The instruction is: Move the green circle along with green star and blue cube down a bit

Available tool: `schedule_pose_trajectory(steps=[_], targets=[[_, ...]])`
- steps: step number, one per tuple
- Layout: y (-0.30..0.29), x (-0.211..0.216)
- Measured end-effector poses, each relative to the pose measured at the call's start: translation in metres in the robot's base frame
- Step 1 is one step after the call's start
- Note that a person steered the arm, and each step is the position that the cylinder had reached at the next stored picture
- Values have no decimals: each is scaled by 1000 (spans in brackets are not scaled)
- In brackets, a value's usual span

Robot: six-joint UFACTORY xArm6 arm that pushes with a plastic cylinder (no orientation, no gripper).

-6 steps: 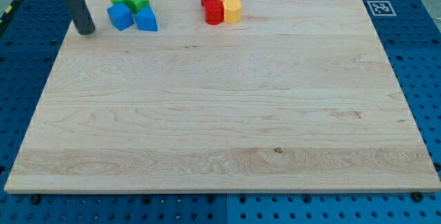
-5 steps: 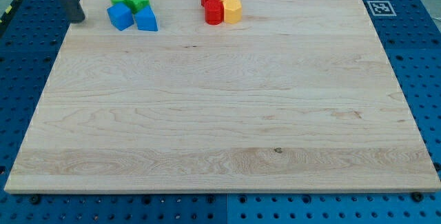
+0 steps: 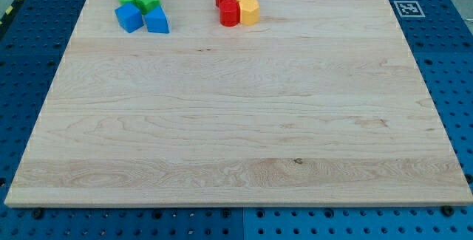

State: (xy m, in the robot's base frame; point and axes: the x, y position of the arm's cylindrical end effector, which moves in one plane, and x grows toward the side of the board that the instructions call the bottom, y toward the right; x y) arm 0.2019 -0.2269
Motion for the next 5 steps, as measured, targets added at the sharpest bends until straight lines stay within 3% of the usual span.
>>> schedule_pose_trajectory(steps=[3, 5], targets=[[3, 50], [-13, 62]])
